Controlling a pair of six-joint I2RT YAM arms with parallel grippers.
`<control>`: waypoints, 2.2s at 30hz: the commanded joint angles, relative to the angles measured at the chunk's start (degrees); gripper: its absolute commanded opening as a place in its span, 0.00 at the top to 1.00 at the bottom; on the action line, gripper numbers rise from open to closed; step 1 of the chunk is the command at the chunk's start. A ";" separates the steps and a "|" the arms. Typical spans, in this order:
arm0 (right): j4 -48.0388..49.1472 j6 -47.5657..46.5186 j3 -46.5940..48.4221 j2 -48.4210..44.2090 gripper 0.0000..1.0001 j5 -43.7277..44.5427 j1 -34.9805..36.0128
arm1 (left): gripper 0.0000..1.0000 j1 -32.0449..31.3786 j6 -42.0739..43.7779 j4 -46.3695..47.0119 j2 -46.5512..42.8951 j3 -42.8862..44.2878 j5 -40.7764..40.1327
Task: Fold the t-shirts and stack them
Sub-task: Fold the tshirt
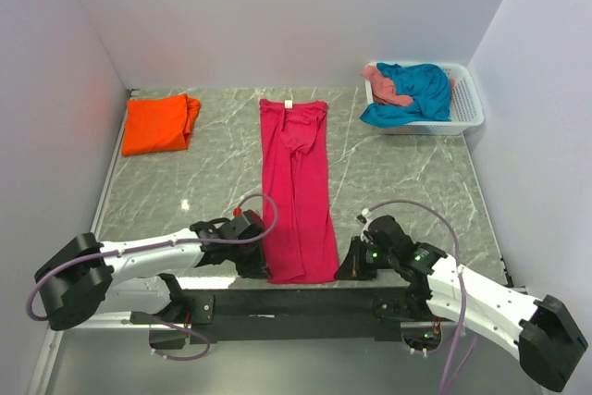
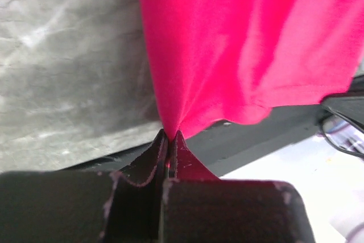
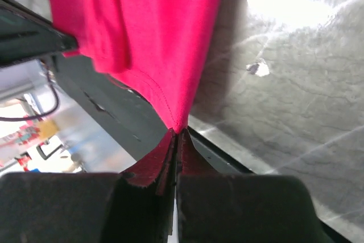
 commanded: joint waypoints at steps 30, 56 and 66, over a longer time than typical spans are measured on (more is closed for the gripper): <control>4.76 -16.82 44.40 34.75 1.00 19.00 -12.86 | 1.00 22.65 19.23 3.80 17.99 35.15 -12.07; 9.95 -17.08 61.72 61.66 1.00 6.69 -23.06 | 1.00 32.24 26.27 2.40 41.10 53.61 -7.67; 7.92 -17.96 66.65 65.37 0.37 4.76 -24.11 | 0.01 33.12 28.38 -0.15 42.97 57.93 -5.13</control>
